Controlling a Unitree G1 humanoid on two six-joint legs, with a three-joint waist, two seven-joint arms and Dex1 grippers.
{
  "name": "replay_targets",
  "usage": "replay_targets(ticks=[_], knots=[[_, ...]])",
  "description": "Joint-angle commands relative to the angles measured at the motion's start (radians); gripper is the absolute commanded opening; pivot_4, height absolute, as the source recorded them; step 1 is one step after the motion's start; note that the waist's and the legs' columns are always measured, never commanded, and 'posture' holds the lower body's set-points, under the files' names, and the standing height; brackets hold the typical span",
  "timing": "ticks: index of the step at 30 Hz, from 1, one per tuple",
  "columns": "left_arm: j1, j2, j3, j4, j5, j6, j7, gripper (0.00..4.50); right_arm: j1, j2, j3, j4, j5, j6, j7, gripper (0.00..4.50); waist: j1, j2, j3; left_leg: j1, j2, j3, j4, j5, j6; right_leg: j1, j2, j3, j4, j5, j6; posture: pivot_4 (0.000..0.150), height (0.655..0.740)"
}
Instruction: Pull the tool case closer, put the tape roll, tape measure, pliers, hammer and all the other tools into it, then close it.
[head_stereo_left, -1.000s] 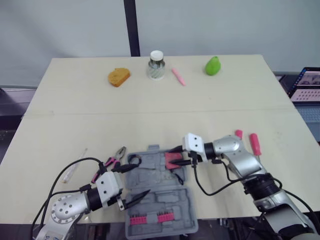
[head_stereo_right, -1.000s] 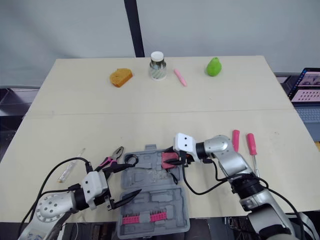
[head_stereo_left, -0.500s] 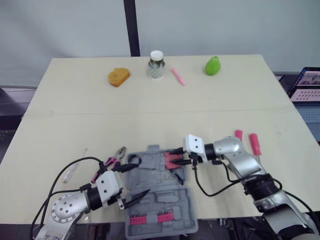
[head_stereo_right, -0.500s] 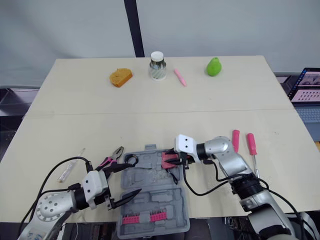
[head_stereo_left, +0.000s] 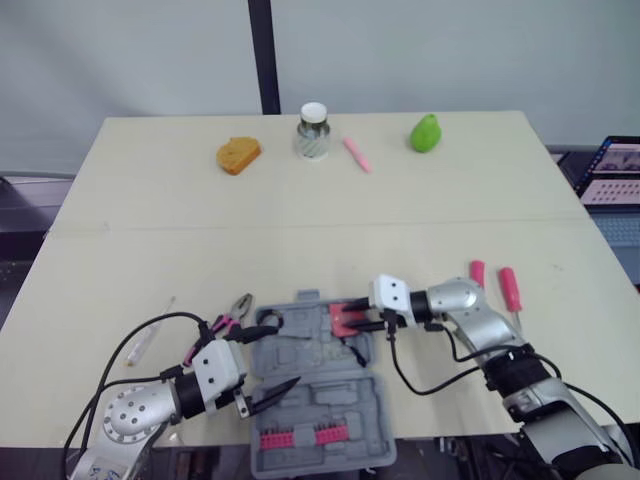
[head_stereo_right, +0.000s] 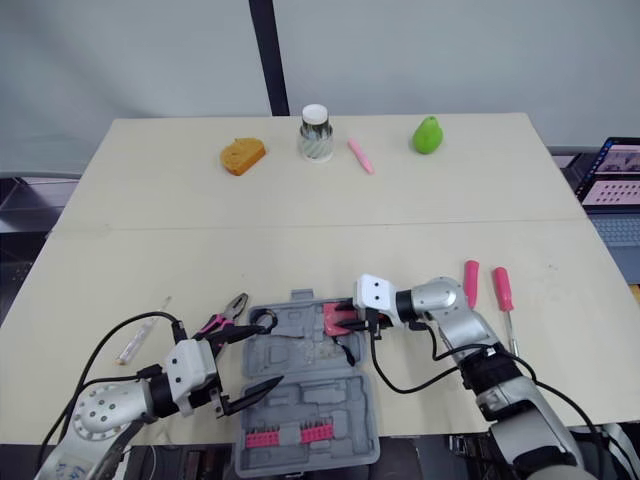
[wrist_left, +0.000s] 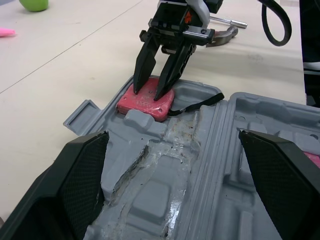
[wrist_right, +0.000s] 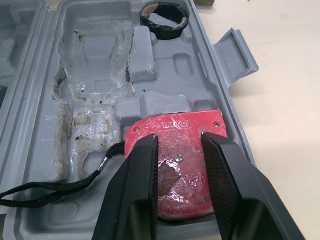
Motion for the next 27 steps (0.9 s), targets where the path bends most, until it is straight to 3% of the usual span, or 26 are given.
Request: replay_targets(ticks=[1, 13, 20, 23, 27], knots=[[0.0, 0.004, 0.001, -0.047, -0.012, -0.002, 0.0, 4.5, 0.005, 0.007, 0.027, 0.067, -0.043, -0.008, 0.006, 1.46, 0.0, 0.0, 0.0, 0.001, 0.0, 0.0, 0.0, 0.0, 0.0, 0.001, 0.0, 0.0, 0.0, 0.0, 0.0, 0.15, 0.74], [-0.001, 0.007, 0.003, -0.049, -0.01, 0.008, 0.0, 4.5, 0.014, 0.007, 0.069, 0.11, -0.074, 0.022, 0.03, 1.46, -0.001, -0.001, -0.005, 0.008, 0.001, 0.001, -0.003, -0.001, -0.002, 0.005, 0.0, 0.001, 0.0, 0.0, -0.001, 0.15, 0.74], [-0.027, 0.008, 0.038, -0.051, -0.061, 0.077, 0.009, 4.5, 0.026, 0.028, -0.061, -0.043, 0.128, 0.195, 0.057, 1.46, 0.001, -0.001, -0.005, 0.007, 0.001, 0.001, -0.003, -0.001, -0.002, 0.005, 0.0, 0.001, 0.0, 0.0, -0.001, 0.15, 0.74], [-0.042, 0.021, 0.092, -0.055, -0.118, 0.145, 0.015, 4.5, 0.051, -0.013, -0.137, -0.153, 0.212, 0.32, 0.05, 2.33, 0.002, 0.001, -0.003, 0.006, 0.001, 0.001, -0.003, -0.001, -0.002, 0.003, 0.0, 0.001, -0.001, 0.0, -0.001, 0.15, 0.74], [-0.043, 0.064, 0.211, -0.023, -0.187, 0.224, 0.01, 4.5, 0.133, -0.133, -0.262, -0.327, 0.332, 0.497, 0.046, 4.3, 0.008, 0.003, -0.002, 0.004, 0.0, 0.0, -0.003, -0.001, -0.001, 0.003, -0.001, 0.001, -0.002, 0.0, -0.001, 0.15, 0.74]])
